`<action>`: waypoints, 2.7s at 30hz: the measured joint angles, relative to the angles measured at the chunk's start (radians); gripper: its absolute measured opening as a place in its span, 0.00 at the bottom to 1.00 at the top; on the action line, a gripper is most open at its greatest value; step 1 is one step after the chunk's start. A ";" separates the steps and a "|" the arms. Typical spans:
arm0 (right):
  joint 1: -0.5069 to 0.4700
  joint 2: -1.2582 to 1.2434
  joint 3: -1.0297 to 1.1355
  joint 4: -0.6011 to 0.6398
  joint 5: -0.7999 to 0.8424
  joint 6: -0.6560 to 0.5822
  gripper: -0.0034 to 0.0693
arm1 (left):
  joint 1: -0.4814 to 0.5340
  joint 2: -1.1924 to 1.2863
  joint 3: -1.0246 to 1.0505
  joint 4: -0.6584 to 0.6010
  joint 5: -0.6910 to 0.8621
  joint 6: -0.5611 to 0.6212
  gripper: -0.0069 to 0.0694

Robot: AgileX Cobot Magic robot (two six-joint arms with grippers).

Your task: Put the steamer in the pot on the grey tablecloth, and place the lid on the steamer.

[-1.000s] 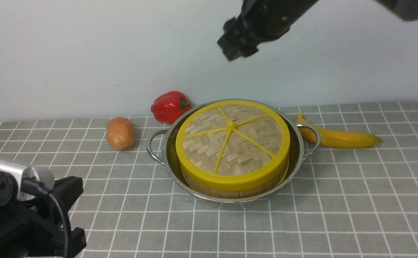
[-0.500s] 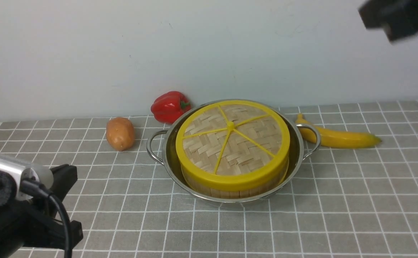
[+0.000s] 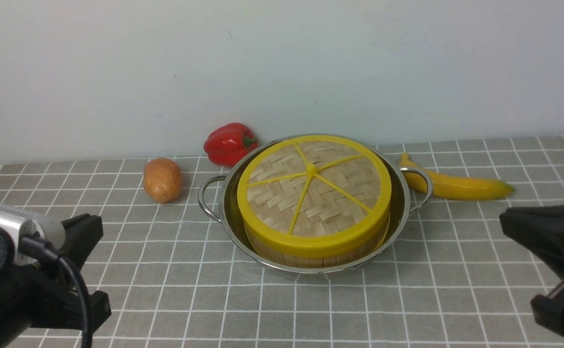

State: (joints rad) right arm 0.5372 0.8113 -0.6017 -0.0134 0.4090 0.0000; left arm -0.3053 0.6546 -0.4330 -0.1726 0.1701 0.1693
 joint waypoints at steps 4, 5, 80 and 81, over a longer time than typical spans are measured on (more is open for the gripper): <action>0.000 -0.002 0.003 0.000 -0.030 0.000 0.04 | 0.000 0.000 0.000 -0.002 0.037 0.000 0.14; 0.000 -0.002 0.004 0.000 -0.032 0.000 0.04 | 0.000 0.000 0.000 -0.002 0.045 0.000 0.14; -0.629 -0.812 0.610 0.052 -0.167 0.097 0.31 | 0.116 -0.078 0.037 0.071 0.115 0.080 0.27; -0.629 -0.812 0.610 0.052 -0.167 0.097 0.31 | 0.157 -0.115 0.062 0.076 0.108 0.081 0.27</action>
State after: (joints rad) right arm -0.0921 -0.0011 0.0083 0.0383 0.2418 0.0971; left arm -0.1480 0.5398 -0.3706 -0.0963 0.2784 0.2506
